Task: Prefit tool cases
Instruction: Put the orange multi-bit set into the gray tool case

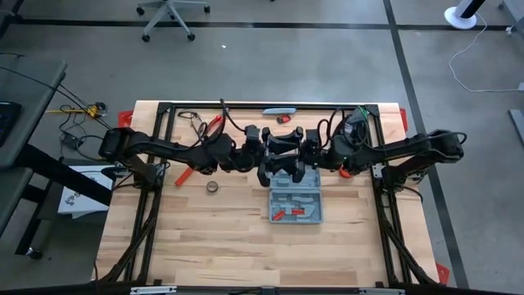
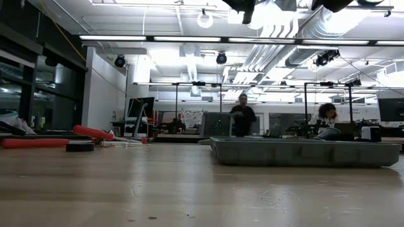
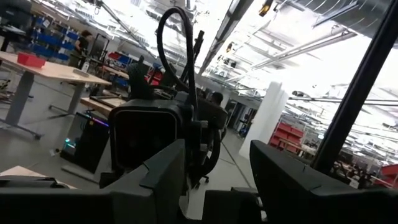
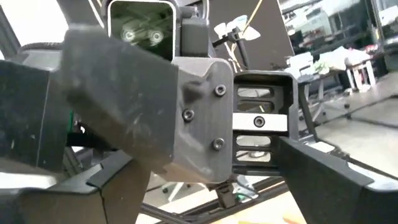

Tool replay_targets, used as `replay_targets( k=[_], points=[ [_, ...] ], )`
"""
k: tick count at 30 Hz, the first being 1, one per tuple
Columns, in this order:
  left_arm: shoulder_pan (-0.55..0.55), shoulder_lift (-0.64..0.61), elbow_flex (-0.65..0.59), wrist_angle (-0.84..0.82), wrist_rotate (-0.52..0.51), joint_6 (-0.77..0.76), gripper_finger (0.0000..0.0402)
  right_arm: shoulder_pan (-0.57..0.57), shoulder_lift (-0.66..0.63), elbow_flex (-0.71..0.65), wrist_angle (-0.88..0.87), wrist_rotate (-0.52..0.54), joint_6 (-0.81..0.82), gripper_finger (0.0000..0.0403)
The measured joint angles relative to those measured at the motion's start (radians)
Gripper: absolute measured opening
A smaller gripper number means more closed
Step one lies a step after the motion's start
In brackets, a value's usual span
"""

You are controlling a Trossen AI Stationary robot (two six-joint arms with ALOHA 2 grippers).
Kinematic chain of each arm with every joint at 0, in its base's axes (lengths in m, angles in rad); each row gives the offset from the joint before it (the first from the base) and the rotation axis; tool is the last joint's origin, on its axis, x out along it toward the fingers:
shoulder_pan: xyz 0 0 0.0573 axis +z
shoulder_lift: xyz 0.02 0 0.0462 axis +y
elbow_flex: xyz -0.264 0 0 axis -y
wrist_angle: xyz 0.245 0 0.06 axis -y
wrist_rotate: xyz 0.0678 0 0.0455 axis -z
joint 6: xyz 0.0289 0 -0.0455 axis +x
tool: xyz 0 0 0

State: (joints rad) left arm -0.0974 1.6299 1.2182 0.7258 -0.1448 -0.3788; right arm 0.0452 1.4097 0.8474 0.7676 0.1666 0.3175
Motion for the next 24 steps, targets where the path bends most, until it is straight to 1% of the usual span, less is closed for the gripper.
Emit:
replay_targets(
  k=[3, 8, 10, 12, 13, 15, 18, 21, 24],
  points=[
    [0.000, 0.000, 0.000, 0.000, 0.005, 0.002, 0.0172, 0.000, 0.000, 0.000, -0.001, 0.000, 0.005, 0.0334],
    [-0.001, 0.000, -0.001, -0.009, 0.001, -0.006, 0.0172, 0.000, -0.002, 0.000, -0.028, -0.002, 0.091, 0.0334],
    [-0.002, 0.000, -0.001, -0.008, 0.005, -0.007, 0.0172, 0.000, -0.002, 0.000, -0.028, -0.024, 0.128, 0.0334],
    [-0.002, -0.009, -0.002, -0.021, 0.019, -0.012, 0.0172, 0.000, -0.004, 0.001, -0.046, -0.039, 0.197, 0.0334],
    [-0.002, -0.017, -0.003, -0.034, 0.036, -0.017, 0.0172, -0.003, -0.011, 0.003, -0.070, -0.052, 0.237, 0.0334],
    [-0.002, -0.035, -0.004, -0.081, 0.071, -0.042, 0.0172, -0.015, -0.014, 0.004, -0.123, -0.118, 0.261, 0.0334],
    [0.006, -0.080, -0.005, -0.205, 0.109, -0.088, 0.0172, -0.027, -0.018, 0.006, -0.200, -0.217, 0.286, 0.0335],
    [0.006, -0.154, 0.003, -0.326, 0.127, -0.059, 0.0172, -0.016, -0.005, -0.005, -0.350, -0.285, 0.303, 0.0335],
    [0.001, -0.207, 0.005, -0.453, 0.125, -0.011, 0.0172, -0.001, -0.010, 0.008, -0.559, -0.300, 0.257, 0.0335]
  ],
)
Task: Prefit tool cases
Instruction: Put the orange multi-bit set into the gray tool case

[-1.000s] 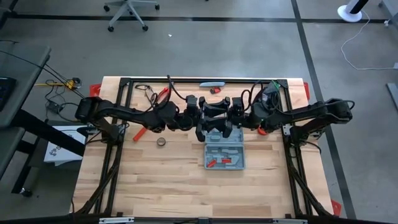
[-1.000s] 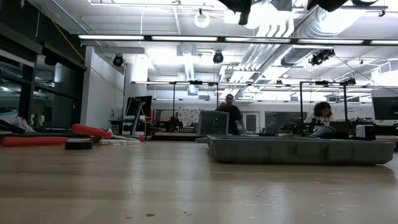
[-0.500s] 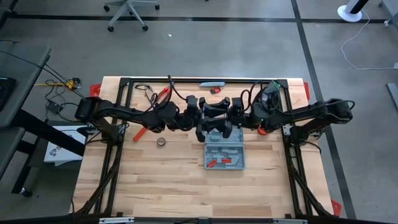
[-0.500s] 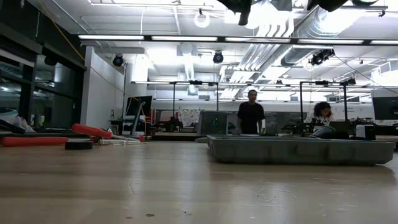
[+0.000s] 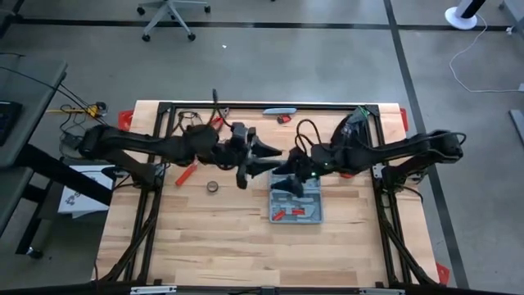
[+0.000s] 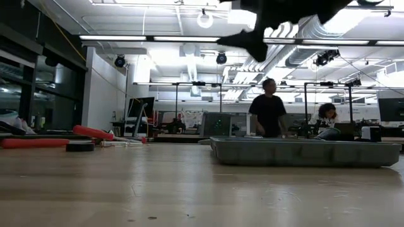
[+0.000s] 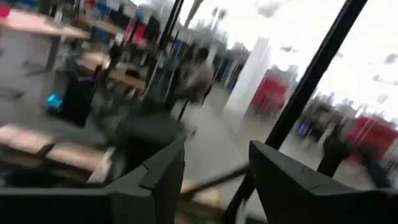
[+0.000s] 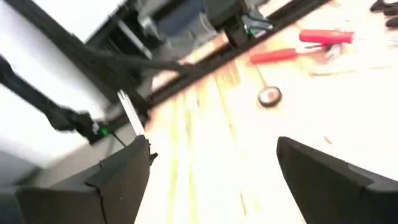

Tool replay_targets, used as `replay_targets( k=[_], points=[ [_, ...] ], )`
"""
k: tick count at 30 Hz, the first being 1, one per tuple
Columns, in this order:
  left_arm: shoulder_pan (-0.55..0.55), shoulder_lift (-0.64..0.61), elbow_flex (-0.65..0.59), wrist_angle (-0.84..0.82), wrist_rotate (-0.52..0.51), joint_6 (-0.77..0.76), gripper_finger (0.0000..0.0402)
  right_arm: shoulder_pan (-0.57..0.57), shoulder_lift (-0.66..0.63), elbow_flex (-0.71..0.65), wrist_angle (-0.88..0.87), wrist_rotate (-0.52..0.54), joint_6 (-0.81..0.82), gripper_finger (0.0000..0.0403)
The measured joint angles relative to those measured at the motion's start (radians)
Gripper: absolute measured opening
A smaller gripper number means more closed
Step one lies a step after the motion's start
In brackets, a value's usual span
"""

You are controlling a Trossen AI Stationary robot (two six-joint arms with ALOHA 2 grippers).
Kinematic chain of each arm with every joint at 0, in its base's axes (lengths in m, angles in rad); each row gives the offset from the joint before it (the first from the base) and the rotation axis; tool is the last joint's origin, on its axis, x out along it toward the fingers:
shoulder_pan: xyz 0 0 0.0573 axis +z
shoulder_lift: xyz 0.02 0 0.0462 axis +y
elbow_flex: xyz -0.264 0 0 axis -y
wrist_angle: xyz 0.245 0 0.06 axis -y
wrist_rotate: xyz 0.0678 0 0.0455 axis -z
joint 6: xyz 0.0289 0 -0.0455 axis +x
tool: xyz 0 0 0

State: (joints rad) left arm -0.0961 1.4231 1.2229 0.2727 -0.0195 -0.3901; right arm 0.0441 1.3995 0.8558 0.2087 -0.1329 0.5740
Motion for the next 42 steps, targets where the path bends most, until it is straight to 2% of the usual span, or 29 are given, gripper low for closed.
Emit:
replay_targets(
  k=[5, 9, 14, 19, 30, 36, 42],
  points=[
    [-0.006, -0.076, -0.006, -0.153, -0.043, 0.046, 0.0172, 0.038, 0.018, 0.001, -0.263, 0.007, -0.091, 0.0334],
    [-0.003, -0.094, -0.002, -0.276, -0.110, 0.056, 0.0172, 0.079, 0.023, 0.013, -0.265, 0.021, -0.201, 0.0334],
    [-0.003, -0.067, -0.006, -0.408, -0.147, 0.045, 0.0172, 0.129, 0.103, 0.007, -0.278, 0.079, -0.401, 0.0334],
    [-0.007, -0.020, -0.006, -0.498, -0.144, 0.007, 0.0172, 0.148, 0.207, 0.005, -0.295, 0.079, -0.443, 0.0334],
    [-0.024, 0.024, -0.006, -0.517, -0.139, -0.001, 0.0172, 0.194, 0.326, 0.009, -0.253, 0.055, -0.488, 0.0334],
    [-0.024, 0.037, -0.006, -0.526, -0.139, -0.001, 0.0172, 0.235, 0.378, 0.010, -0.209, 0.127, -0.575, 0.0334],
    [-0.024, 0.037, -0.006, -0.540, -0.139, -0.001, 0.0172, 0.236, 0.387, 0.009, -0.198, 0.151, -0.517, 0.0334]
  ],
)
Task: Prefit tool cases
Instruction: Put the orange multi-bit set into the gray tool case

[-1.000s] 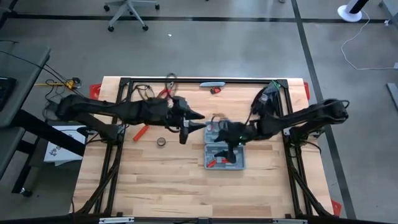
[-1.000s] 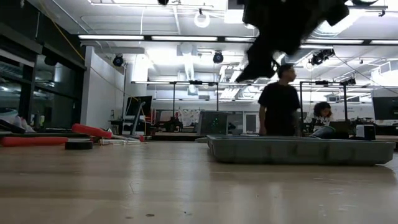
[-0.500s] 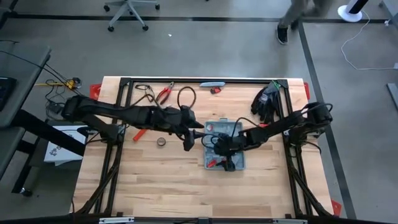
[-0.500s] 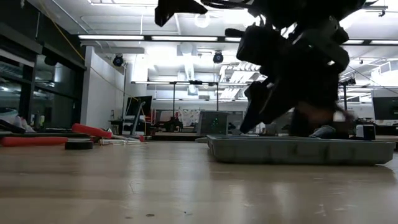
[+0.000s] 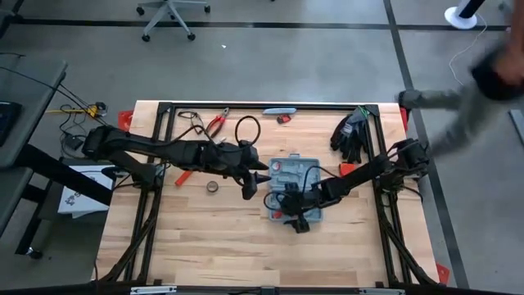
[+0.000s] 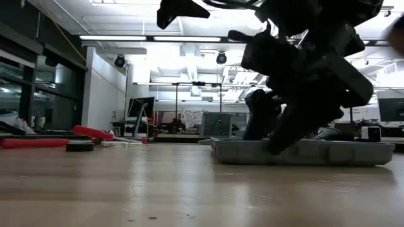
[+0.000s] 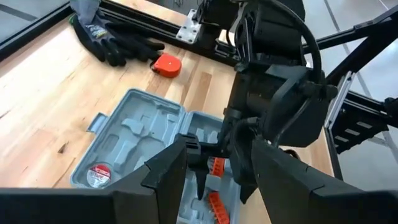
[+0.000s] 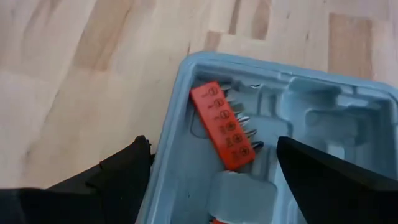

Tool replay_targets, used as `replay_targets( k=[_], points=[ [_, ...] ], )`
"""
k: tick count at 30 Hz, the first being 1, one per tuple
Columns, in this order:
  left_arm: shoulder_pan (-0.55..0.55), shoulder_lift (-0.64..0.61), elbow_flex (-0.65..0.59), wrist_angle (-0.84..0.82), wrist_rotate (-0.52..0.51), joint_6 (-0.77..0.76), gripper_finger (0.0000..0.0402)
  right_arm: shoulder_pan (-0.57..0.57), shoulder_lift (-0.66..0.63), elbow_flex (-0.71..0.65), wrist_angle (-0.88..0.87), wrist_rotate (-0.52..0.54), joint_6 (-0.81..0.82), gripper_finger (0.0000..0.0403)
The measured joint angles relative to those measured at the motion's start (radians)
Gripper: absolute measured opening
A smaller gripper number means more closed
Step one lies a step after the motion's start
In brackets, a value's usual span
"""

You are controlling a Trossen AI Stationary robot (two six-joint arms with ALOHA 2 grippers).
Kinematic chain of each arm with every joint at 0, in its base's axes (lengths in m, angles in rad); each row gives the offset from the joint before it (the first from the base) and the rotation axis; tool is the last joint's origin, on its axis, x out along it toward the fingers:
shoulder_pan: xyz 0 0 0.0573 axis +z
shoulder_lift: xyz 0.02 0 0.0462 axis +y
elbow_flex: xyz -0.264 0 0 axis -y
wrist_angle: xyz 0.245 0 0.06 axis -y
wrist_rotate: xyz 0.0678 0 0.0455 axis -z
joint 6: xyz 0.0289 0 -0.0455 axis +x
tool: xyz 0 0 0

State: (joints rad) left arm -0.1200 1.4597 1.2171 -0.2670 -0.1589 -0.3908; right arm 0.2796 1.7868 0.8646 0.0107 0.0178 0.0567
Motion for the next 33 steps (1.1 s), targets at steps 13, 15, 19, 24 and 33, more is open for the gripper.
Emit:
replay_targets(
  k=[13, 15, 19, 24, 33],
  points=[
    [0.000, 0.000, 0.000, -0.003, -0.002, 0.027, 0.0172, -0.054, -0.014, 0.074, -0.043, -0.011, -0.036, 0.0310],
    [0.000, 0.000, 0.000, -0.007, -0.002, 0.027, 0.0172, -0.064, -0.014, 0.086, -0.051, -0.011, -0.039, 0.0285],
    [0.001, 0.000, 0.000, -0.009, -0.004, 0.029, 0.0172, -0.065, -0.014, 0.088, -0.054, -0.022, -0.093, 0.0241],
    [0.000, 0.000, 0.000, -0.037, -0.004, 0.029, 0.0172, -0.046, -0.013, 0.089, -0.091, -0.026, -0.150, 0.0225],
    [0.001, 0.000, 0.000, -0.051, -0.004, 0.028, 0.0172, -0.042, 0.007, 0.089, -0.126, -0.026, -0.156, 0.0225]
  ],
)
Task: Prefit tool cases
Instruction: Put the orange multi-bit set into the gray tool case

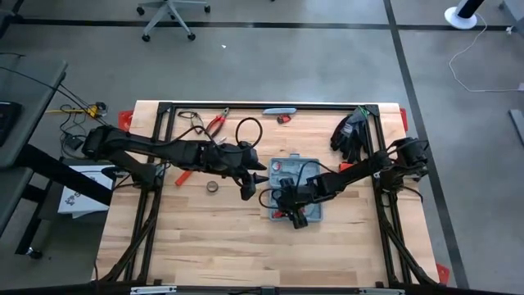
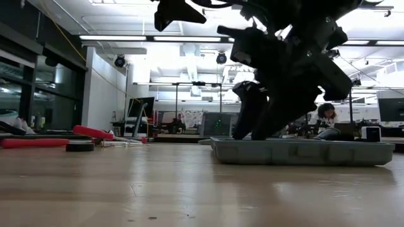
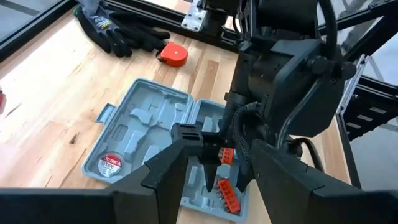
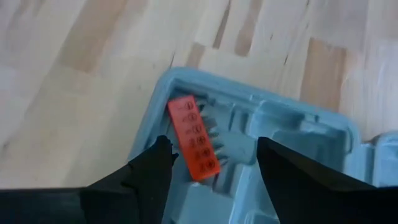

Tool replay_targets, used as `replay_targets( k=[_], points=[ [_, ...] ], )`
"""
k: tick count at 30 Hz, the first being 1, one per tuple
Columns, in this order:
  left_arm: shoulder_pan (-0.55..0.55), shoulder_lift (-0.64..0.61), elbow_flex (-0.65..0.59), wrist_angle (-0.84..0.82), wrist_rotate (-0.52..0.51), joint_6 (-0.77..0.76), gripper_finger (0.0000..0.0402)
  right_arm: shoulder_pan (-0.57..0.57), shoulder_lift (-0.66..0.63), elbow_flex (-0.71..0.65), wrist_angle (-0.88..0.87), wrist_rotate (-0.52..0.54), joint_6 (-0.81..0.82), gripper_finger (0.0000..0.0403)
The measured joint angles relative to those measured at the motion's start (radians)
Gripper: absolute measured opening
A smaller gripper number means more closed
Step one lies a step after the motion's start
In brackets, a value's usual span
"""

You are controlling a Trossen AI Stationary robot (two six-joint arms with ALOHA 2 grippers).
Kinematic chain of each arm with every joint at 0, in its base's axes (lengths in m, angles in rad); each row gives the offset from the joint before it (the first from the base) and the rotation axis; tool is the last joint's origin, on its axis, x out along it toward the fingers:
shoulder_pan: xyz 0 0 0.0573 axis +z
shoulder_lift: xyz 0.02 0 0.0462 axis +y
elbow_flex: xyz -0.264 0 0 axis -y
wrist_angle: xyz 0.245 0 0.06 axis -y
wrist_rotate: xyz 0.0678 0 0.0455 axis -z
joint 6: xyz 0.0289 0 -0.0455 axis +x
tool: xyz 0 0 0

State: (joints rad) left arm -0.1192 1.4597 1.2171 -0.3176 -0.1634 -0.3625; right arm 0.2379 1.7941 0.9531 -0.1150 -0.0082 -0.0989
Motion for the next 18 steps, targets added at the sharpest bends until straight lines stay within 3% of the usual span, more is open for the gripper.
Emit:
replay_targets(
  k=[18],
  points=[
    [0.000, 0.000, 0.000, 0.000, -0.001, 0.000, 0.0172, 0.003, 0.075, 0.003, 0.028, -0.044, -0.005, 0.0218]
  ],
)
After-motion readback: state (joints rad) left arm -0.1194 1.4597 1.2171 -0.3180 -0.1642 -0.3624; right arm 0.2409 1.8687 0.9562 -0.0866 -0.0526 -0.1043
